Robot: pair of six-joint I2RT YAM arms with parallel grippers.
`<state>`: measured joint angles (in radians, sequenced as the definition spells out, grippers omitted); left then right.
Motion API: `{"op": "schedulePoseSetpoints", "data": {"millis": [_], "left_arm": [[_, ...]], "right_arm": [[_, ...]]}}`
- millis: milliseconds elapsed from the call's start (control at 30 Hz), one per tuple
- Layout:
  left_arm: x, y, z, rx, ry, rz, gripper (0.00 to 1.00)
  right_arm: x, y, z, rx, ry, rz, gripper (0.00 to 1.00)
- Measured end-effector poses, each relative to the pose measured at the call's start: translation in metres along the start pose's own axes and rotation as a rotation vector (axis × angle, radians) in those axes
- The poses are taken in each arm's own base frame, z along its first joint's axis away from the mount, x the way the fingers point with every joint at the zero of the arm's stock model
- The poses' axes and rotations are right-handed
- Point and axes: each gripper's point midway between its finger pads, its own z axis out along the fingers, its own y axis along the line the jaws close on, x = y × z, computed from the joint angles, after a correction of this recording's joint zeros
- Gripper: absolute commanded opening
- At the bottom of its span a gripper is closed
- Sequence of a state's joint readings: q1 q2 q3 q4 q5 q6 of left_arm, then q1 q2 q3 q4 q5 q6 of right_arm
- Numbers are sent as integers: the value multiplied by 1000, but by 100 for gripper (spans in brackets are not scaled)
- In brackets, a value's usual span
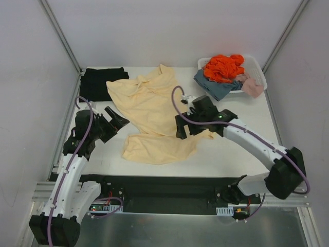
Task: Fold and stack the t-shirts
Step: Flatten out the tshirt
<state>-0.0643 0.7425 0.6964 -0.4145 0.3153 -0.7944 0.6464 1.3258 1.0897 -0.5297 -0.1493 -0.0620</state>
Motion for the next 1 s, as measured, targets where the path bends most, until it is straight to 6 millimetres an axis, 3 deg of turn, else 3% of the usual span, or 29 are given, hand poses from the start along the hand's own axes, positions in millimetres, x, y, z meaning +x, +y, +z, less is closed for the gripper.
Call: {"op": "schedulePoseSetpoints", "data": {"millis": [267, 333, 400, 533, 633, 800, 1000], "left_arm": [[-7, 29, 8, -178, -14, -38, 99], [-6, 36, 6, -209, -21, -41, 99], [-7, 41, 4, -235, -33, -42, 100], [-10, 52, 0, -269, -86, -47, 99], [-8, 66, -2, -312, -113, -59, 99], [-8, 86, -3, -392, -148, -63, 99], [-18, 91, 0, -421, -196, -75, 99]], "right_arm": [[45, 108, 97, -190, 272, -176, 97], [53, 123, 113, -223, 303, -180, 97], [61, 124, 126, -221, 334, -161, 97], [74, 103, 138, -162, 356, -98, 97], [71, 87, 135, -153, 304, -20, 97], [78, 25, 110, -51, 243, 171, 97], [99, -60, 69, 161, 231, 405, 97]]}}
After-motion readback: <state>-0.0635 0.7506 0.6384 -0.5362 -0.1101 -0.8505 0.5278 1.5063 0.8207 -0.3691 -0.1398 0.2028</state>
